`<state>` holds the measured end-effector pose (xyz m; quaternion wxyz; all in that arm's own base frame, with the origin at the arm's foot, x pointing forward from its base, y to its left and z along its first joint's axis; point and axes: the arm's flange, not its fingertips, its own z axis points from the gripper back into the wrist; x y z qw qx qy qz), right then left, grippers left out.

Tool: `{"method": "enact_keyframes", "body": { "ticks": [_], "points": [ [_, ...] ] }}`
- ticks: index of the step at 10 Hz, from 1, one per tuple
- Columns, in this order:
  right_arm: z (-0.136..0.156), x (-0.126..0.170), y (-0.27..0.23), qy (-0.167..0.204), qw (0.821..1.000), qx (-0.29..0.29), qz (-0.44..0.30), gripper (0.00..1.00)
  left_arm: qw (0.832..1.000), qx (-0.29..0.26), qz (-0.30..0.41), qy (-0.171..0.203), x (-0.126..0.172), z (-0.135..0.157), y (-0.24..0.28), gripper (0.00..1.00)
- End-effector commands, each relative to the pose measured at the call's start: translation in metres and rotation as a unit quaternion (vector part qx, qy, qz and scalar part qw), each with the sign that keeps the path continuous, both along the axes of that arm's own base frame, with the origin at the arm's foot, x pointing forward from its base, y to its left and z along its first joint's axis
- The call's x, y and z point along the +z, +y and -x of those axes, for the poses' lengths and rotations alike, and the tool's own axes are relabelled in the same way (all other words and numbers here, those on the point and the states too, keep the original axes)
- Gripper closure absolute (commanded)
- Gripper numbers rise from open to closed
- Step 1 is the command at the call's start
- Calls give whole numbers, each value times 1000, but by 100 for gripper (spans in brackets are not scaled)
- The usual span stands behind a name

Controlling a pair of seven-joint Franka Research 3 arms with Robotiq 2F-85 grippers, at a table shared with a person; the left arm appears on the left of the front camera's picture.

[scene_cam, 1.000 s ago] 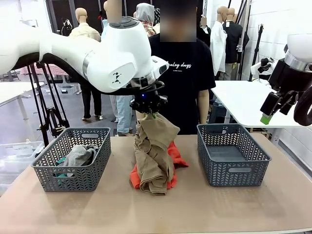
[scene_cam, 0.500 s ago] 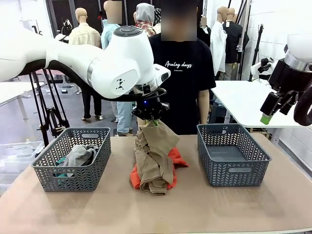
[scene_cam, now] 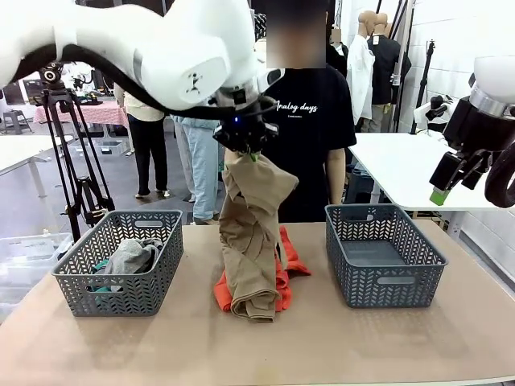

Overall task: Sort the tops and bottoms.
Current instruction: Lift clothes from the center of the table with your left hand.

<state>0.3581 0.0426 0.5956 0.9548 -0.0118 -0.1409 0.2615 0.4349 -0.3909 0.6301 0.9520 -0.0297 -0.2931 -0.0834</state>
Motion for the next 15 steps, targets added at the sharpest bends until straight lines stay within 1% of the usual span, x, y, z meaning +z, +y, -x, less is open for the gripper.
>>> {"method": "enact_keyframes", "body": {
  "ticks": [1,15],
  "points": [
    [0,0,0,4,1000,-5,4,0,1000,4,8,4,-10,2,1,100],
    [0,0,0,4,1000,-5,4,0,1000,4,8,4,-10,2,1,100]
  ]
}}
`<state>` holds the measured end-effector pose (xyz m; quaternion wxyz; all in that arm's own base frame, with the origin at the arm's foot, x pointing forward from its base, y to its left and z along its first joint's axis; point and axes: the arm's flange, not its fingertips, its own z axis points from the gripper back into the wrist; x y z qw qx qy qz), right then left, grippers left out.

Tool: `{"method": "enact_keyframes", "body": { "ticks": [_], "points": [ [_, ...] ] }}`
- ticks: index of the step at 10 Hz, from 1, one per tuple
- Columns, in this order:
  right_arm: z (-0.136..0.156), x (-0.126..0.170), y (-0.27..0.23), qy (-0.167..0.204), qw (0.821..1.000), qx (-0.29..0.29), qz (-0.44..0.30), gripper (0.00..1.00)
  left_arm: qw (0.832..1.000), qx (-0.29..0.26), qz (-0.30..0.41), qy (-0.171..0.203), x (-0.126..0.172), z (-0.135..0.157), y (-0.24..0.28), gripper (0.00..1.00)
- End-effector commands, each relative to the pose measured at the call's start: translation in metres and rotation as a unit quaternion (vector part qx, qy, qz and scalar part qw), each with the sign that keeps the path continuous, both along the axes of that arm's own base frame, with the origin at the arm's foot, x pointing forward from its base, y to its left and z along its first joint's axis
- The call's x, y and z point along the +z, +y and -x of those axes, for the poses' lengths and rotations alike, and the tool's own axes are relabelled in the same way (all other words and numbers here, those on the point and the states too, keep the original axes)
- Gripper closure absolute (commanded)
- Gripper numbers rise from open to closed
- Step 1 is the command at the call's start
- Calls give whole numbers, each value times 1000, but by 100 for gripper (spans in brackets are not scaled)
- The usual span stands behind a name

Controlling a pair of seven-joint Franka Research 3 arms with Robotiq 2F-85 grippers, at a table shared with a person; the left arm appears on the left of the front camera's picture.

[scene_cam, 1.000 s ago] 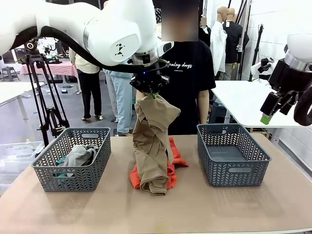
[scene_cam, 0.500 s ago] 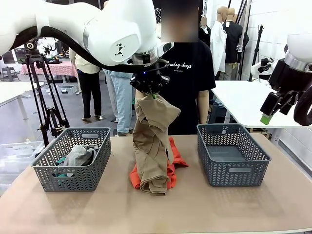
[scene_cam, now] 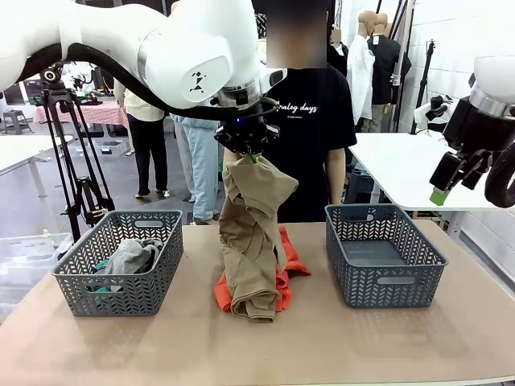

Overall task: Sort the tops and bottoms.
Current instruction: Lift clothes from the center of the table with your left hand.

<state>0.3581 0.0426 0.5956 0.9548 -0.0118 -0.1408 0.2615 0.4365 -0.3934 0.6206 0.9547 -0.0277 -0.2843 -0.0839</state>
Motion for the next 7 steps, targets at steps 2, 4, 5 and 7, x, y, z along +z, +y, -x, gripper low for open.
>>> {"method": "enact_keyframes", "body": {
  "ticks": [2,4,5,7],
  "points": [
    [0,0,0,4,1000,-5,4,0,1000,4,11,-5,-1,3,3,100],
    [0,0,0,4,1000,-5,4,0,1000,4,11,-5,-1,3,3,100],
    [0,0,0,4,1000,-5,4,0,1000,4,11,-5,-1,3,3,100],
    [0,0,0,4,1000,-5,4,0,1000,4,11,-5,-1,3,3,100]
  ]
}}
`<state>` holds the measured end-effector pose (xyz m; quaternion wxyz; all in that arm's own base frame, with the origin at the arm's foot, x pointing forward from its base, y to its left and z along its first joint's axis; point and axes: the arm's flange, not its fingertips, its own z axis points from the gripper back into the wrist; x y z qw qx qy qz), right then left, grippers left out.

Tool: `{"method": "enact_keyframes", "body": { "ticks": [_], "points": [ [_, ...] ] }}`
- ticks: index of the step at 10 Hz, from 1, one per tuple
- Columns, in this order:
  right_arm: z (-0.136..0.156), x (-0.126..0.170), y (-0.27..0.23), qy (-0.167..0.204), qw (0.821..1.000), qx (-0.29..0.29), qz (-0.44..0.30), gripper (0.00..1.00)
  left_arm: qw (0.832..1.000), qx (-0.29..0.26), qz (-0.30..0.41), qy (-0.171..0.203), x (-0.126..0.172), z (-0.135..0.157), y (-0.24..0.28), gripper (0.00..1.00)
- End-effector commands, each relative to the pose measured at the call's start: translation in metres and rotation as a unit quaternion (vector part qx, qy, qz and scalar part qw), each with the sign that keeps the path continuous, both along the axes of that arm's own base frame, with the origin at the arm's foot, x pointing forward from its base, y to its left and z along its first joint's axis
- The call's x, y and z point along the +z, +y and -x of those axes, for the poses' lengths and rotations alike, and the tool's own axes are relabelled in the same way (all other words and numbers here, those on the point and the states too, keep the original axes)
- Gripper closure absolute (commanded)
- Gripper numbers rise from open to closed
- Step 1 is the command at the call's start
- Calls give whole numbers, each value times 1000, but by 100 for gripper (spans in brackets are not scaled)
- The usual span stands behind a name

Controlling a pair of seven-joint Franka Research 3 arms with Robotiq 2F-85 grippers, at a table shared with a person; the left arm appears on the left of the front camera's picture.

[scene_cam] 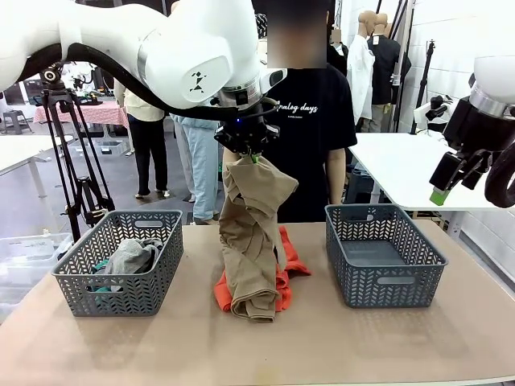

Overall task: Sort the tops and bottoms.
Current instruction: Lift clothes from the center of the table with your left hand, then sort the clothes according to human instructions.

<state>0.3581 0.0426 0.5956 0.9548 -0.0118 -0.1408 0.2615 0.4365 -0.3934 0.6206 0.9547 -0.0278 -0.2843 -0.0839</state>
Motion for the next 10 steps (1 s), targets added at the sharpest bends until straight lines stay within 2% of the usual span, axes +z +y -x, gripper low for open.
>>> {"method": "enact_keyframes", "body": {
  "ticks": [1,10],
  "points": [
    [0,0,0,4,1000,-5,4,0,1000,4,11,-5,-1,3,3,100],
    [0,0,0,4,1000,-5,4,0,1000,4,11,-5,-1,3,3,100]
  ]
}}
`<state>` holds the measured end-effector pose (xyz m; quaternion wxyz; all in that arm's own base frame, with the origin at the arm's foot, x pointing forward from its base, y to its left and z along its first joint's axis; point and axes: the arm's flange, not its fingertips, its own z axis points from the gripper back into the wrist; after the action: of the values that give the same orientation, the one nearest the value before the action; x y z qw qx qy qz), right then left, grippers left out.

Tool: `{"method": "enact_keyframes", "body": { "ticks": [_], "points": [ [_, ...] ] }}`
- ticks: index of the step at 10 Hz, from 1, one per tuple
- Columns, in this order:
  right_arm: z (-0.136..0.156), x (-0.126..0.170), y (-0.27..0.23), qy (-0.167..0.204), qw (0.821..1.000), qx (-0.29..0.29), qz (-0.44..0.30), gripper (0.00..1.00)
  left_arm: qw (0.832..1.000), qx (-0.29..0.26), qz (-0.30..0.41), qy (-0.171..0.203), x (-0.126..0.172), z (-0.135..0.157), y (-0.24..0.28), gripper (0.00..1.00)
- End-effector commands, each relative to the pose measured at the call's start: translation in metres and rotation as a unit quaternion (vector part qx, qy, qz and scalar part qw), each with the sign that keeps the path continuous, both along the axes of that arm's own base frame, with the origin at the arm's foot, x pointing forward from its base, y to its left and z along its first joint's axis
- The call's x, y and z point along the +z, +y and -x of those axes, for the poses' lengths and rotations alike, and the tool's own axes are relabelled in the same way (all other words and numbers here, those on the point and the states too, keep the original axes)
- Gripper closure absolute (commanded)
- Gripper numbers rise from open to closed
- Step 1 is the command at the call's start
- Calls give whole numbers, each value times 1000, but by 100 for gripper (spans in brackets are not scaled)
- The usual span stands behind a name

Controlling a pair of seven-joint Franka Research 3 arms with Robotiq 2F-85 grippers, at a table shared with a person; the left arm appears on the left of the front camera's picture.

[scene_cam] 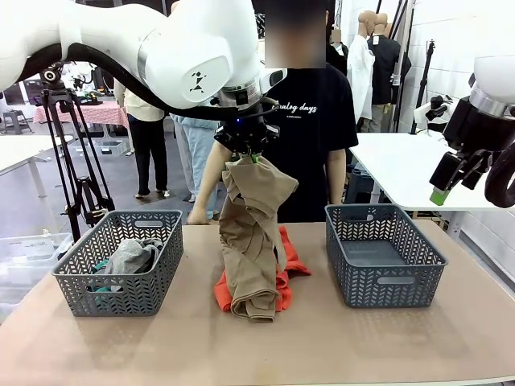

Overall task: Sort the tops and bottoms.
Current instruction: Sort the clothes according to human instructions.

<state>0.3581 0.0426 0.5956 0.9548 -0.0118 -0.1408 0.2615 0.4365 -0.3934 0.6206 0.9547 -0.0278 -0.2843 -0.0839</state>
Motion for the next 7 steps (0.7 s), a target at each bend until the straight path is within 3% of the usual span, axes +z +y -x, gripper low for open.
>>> {"method": "enact_keyframes", "body": {
  "ticks": [1,7],
  "points": [
    [0,0,0,4,1000,-5,4,0,1000,4,11,-5,-1,3,3,100],
    [0,0,0,4,1000,-5,4,0,1000,4,11,-5,-1,3,3,100]
  ]
}}
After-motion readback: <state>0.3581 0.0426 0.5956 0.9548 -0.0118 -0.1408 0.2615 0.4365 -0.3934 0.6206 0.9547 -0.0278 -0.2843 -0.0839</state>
